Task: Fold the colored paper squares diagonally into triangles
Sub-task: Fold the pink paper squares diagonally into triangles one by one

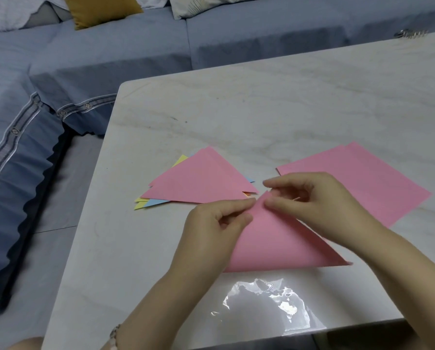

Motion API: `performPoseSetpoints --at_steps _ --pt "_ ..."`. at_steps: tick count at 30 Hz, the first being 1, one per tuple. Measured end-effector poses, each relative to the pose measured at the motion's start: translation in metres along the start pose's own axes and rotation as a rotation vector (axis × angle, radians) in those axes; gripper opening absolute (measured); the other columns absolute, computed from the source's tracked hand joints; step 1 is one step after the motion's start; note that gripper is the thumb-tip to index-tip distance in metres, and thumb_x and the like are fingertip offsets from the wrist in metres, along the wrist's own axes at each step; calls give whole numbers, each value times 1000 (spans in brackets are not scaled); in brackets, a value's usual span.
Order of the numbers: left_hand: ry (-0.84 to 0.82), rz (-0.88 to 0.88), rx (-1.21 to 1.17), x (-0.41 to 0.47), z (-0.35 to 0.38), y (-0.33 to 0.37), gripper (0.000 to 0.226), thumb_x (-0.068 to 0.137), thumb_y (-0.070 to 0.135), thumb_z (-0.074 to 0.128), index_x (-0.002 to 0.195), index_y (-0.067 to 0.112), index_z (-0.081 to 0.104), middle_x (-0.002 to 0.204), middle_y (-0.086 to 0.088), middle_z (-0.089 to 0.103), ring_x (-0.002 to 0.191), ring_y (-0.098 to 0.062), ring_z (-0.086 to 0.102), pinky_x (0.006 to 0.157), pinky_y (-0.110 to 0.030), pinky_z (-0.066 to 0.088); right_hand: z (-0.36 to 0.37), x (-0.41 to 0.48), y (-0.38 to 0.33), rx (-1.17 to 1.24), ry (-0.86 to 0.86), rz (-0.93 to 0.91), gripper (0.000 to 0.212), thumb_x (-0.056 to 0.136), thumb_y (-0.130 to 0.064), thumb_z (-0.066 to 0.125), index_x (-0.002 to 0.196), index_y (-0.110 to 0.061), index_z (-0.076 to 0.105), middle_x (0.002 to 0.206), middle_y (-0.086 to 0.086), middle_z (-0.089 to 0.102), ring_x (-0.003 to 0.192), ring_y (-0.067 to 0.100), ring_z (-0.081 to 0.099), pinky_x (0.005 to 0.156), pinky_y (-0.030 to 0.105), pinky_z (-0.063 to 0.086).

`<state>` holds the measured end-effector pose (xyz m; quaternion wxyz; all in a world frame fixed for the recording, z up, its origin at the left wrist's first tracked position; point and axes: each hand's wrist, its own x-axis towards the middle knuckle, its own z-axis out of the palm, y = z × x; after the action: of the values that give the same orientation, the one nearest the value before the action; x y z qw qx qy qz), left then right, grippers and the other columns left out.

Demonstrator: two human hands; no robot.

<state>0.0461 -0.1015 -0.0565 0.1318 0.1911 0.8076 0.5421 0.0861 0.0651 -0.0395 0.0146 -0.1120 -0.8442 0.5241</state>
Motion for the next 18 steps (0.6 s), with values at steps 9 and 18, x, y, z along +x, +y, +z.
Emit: performPoseSetpoints --at_steps 9,18 --pt "41 142 438 38 12 -31 36 88 13 57 124 13 57 116 -4 63 99 -11 58 88 -15 37 13 68 31 -103 -99 -21 18 77 -10 71 67 -25 71 53 -21 63 52 -10 55 60 10 45" --pt "-117 320 878 -3 53 -95 52 99 37 9 126 7 43 130 -10 57 120 -23 54 102 -36 28 31 90 71 -188 -42 29 7 79 -10 68 79 -10 75 78 -1 70 61 -6 56 61 4 39"
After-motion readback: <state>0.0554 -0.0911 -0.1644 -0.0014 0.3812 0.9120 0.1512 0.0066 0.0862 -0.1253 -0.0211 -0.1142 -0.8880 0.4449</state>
